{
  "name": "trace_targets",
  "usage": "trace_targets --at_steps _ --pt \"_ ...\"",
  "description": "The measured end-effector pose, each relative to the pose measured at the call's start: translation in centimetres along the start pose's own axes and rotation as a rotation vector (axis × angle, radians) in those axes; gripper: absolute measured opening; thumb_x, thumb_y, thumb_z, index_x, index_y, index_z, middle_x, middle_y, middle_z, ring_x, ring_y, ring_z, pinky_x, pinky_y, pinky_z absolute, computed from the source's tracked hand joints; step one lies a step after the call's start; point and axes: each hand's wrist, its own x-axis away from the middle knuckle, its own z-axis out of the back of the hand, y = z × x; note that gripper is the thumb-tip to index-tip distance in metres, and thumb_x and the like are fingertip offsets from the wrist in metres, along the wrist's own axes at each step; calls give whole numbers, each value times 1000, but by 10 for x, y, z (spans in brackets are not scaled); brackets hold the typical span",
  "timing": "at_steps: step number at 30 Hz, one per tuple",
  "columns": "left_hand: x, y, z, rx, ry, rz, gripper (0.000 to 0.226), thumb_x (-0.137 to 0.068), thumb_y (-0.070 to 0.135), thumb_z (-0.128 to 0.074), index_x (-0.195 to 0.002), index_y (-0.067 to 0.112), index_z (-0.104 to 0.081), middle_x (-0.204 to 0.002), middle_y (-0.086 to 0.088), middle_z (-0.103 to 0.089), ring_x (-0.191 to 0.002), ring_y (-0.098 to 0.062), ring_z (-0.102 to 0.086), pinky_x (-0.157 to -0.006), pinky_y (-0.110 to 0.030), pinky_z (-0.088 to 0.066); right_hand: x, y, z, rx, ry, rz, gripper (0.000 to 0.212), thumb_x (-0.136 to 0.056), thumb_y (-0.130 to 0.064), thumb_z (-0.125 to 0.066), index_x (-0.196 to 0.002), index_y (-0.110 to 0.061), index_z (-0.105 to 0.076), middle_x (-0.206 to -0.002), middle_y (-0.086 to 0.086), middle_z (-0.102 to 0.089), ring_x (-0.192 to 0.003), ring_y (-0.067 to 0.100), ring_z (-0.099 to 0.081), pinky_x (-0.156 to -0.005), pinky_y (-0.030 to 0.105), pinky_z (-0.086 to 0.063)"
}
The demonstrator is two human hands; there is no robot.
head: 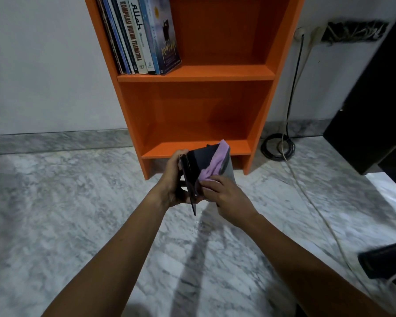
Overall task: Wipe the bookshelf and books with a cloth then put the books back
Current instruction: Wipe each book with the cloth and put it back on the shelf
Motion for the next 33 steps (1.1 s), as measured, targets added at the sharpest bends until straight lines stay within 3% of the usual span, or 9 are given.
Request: trace_targets --at_steps 3,8,11,15,19,22,28,31,33 --pt "5 8 5 62 26 -69 83 -66 66 -63 -131 15 -65 -131 -20 -62 -115 -41 -57 -92 -58 -49 16 2 -2 -95 -30 -113 33 -74 9 -69 -99 -11 -78 -106 7 -74 -92 23 -58 -79 37 -50" --pt "15 27 16 124 36 -148 79 -69 68 -62 -129 17 -66 -137 -19 -60 -125 -41 -56 -96 -67 -45 31 0 -1 -404 53 -625 34 -79 -5 -75 -108 -23 -78 -102 -2 -76 -95 18 -66 -82 11 -41" --pt "17 24 18 94 58 -168 72 -71 65 -62 -120 13 -69 -130 -19 -62 -121 -40 -59 -95 -63 -46 4 -9 13 -488 237 -757 39 -82 -6 -73 -118 -22 -71 -110 -1 -70 -100 17 -64 -87 24 -48" --pt "18 9 13 63 -69 -126 56 -82 57 -52 -113 14 -68 -99 -14 -65 -86 -31 -63 -79 -48 -48 -35 -21 32 -447 495 -676 49 -77 0 -71 -123 -12 -61 -119 9 -52 -98 13 -51 -78 19 -43" --pt "16 -1 -1 96 -204 -98 61 -84 51 -58 -129 11 -65 -111 -16 -63 -90 -34 -60 -82 -48 -44 -54 -30 37 -394 470 -606 40 -86 0 -66 -124 -12 -66 -122 12 -49 -104 16 -50 -84 12 -39" --pt "19 -4 -12 41 -230 -136 39 -92 46 -47 -100 18 -73 -90 -8 -69 -79 -26 -64 -80 -40 -45 -59 -36 32 -381 387 -585 42 -90 -3 -59 -130 -15 -66 -131 11 -50 -119 19 -48 -96 9 -31" --pt "14 -4 -7 161 -249 -277 59 -102 30 -33 -65 11 -75 -66 -5 -67 -63 -17 -68 -64 -27 -56 -53 -32 17 -280 192 -482 48 -91 -2 -53 -138 -11 -59 -133 15 -52 -111 29 -46 -91 34 -44" --pt "21 4 -4 196 -238 -229 42 -92 39 -43 -94 5 -68 -92 -13 -65 -87 -28 -63 -78 -37 -53 -38 -29 10 -274 55 -503 54 -77 7 -66 -128 -10 -65 -120 13 -56 -102 33 -52 -80 38 -52" --pt "20 4 0 199 -214 -222 40 -90 38 -47 -115 8 -59 -107 -16 -58 -100 -34 -56 -82 -42 -49 -32 -25 9 -235 -71 -470 50 -58 10 -70 -102 -13 -71 -104 7 -57 -91 36 -56 -72 37 -49"
